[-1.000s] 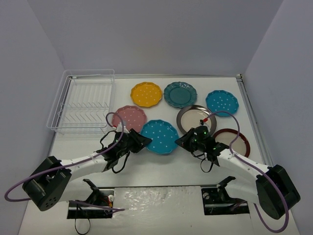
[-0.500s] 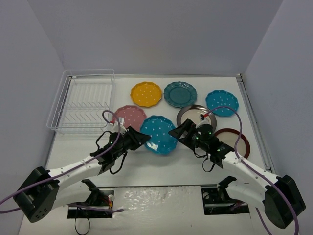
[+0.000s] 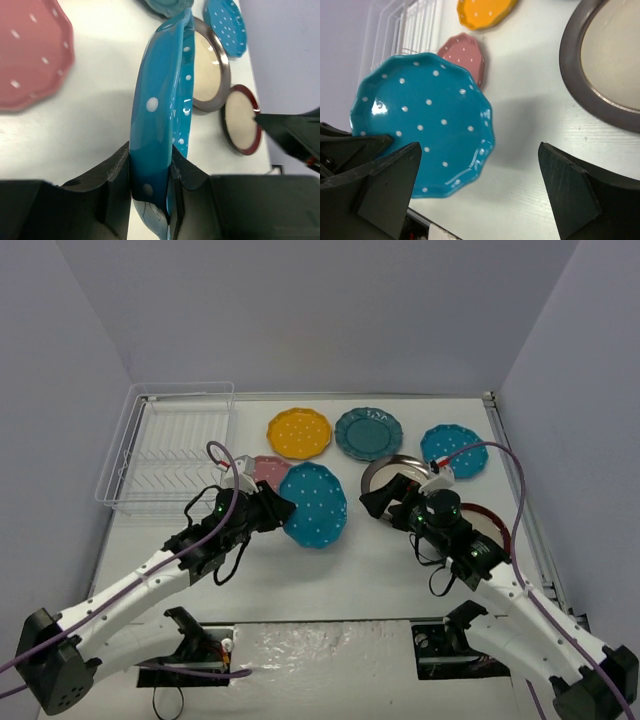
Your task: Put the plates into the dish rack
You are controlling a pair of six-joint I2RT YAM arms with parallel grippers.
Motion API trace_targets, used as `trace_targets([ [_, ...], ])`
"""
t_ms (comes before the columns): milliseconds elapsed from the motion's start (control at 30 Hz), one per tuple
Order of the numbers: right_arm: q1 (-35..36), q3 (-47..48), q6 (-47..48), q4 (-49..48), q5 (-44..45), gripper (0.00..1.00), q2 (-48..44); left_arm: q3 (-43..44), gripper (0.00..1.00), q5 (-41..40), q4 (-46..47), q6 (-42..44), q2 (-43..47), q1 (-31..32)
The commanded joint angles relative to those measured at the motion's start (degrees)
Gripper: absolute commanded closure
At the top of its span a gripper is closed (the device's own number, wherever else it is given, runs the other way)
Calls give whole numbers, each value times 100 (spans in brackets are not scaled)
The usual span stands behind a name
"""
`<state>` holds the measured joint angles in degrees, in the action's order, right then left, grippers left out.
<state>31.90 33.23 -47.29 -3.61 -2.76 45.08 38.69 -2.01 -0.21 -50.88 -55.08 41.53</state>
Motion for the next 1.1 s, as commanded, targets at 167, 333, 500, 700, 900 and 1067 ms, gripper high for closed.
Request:
trace_targets([
  [167,-23,735,1083,685,783,0,-1025,2777,100,-1397,-1703,2483,-24,-100],
  [333,-26,663,1159,730,727,0,-1189,4119,100,-2208,-2447,3592,-367,-313],
  [500,-26,615,1294,730,626,0,-1196,4977,100,-2068,-2985,4201,-678,-1118],
  [700,-26,688,1514,722,435,0,-1097,5493,100,-1470,-3008,4916,-1116,-2520],
  [900,-20,686,1655,670,287,0,-939,5837,100,-988,-2835,5978,-1679,-3407],
  [1067,-26,537,1843,589,41,0,-796,5730,100,-238,-2336,6454,-2073,-4380],
])
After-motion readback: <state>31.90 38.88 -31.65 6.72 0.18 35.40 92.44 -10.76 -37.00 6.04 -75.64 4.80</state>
